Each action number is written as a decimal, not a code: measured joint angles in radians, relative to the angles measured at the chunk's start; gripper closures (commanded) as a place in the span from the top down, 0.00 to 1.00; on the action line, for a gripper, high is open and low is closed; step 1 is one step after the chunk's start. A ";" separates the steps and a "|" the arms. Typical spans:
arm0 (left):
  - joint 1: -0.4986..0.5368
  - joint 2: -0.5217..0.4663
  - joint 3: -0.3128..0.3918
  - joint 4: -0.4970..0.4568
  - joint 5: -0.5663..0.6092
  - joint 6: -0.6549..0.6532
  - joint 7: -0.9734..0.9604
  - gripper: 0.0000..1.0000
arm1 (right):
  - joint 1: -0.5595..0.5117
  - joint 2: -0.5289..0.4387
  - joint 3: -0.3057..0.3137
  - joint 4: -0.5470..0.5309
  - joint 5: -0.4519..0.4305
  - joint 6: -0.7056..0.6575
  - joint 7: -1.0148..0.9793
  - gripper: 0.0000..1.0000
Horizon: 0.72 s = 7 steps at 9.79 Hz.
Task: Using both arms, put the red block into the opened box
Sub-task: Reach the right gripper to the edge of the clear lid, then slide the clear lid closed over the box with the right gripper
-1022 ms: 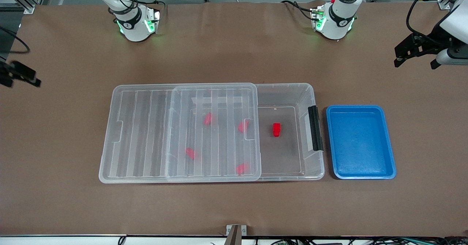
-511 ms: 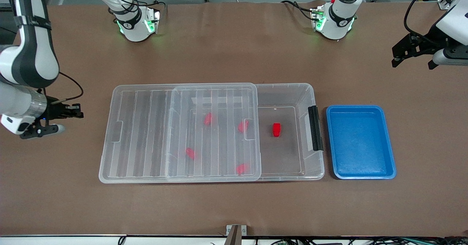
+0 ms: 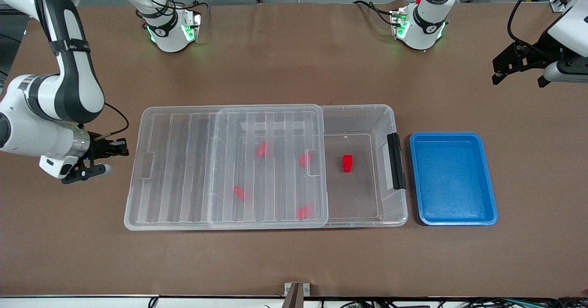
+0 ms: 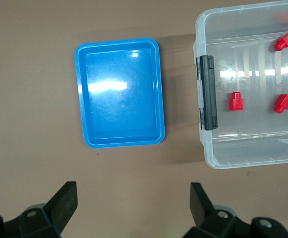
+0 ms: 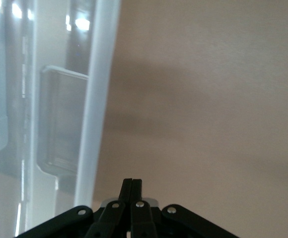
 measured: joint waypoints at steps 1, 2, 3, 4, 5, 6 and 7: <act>0.000 0.000 0.000 0.000 0.000 0.000 0.000 1.00 | 0.007 0.006 0.007 0.000 0.024 0.006 0.000 0.00; 0.000 0.000 0.000 0.000 0.000 0.000 0.000 1.00 | 0.017 0.007 0.009 0.000 0.040 0.007 0.000 0.00; 0.000 0.000 0.000 0.000 0.000 0.000 0.000 1.00 | 0.031 0.007 0.010 0.001 0.049 0.007 0.001 0.00; 0.000 0.000 0.000 0.000 0.000 0.000 0.000 1.00 | 0.047 0.007 0.011 0.001 0.051 0.007 0.011 0.00; 0.000 0.000 0.000 0.000 0.000 0.000 0.000 1.00 | 0.066 0.007 0.012 0.002 0.051 0.008 0.037 0.00; 0.000 0.000 0.000 0.000 0.000 0.000 0.000 1.00 | 0.092 0.007 0.013 0.003 0.053 0.009 0.072 0.00; 0.000 0.000 0.000 0.000 0.000 0.000 0.000 1.00 | 0.121 0.010 0.015 0.005 0.059 0.012 0.102 0.00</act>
